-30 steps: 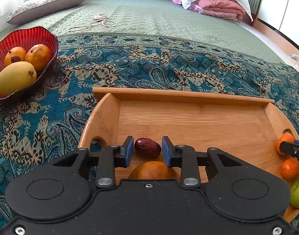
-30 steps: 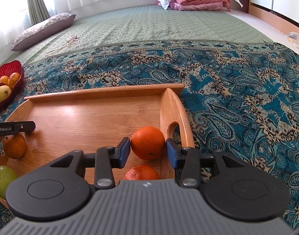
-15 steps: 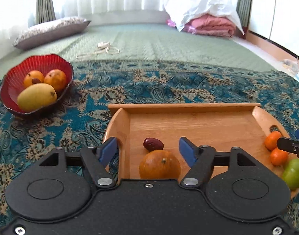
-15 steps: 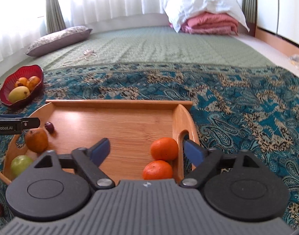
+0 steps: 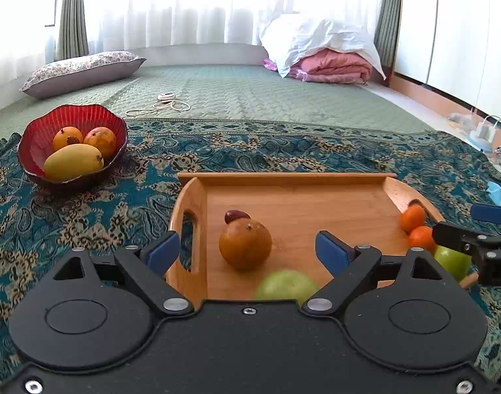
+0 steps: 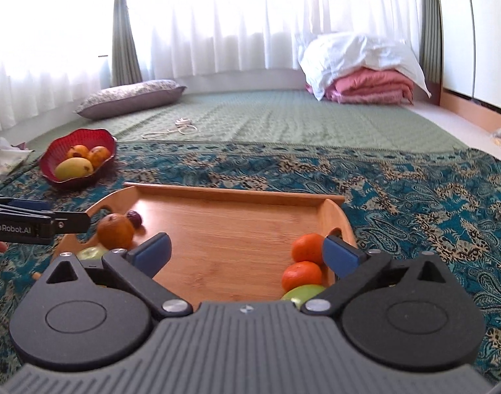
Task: Organize fruits
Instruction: 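Lift both open tools away from the tray, then grasp the second dark red date with the left tool while the right tool grasps a tangerine, then carry the date and tangerine over the wooden tray with both tools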
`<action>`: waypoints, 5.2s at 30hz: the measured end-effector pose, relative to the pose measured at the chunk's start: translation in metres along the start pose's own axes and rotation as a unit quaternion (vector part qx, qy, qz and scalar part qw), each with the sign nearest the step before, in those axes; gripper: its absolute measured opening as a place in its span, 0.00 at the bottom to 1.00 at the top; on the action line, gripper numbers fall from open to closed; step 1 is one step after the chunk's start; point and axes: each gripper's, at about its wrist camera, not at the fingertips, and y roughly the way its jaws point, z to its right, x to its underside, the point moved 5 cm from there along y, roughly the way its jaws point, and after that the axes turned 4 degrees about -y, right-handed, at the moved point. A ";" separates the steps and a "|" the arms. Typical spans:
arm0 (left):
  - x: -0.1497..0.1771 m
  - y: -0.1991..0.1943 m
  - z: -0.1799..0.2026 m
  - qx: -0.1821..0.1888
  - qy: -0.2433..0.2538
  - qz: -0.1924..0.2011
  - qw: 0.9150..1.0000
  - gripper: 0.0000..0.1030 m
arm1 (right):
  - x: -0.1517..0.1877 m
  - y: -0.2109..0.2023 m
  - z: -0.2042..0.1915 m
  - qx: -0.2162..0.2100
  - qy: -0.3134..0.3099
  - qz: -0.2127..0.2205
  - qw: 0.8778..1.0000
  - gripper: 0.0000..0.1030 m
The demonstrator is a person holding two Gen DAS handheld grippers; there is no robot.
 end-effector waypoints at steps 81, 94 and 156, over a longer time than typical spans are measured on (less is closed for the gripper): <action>0.150 -0.074 -0.017 -0.041 0.019 0.015 0.999 0.26 | 0.137 -0.091 -0.120 -0.027 -0.047 0.046 0.997 0.41; 0.152 -0.072 -0.017 -0.039 0.015 0.009 0.999 0.25 | 0.137 -0.086 -0.121 -0.028 -0.044 0.044 0.998 0.40; 0.094 -0.056 0.056 0.019 0.034 0.062 0.997 0.19 | 0.083 -0.063 -0.063 0.049 -0.017 0.092 0.994 0.37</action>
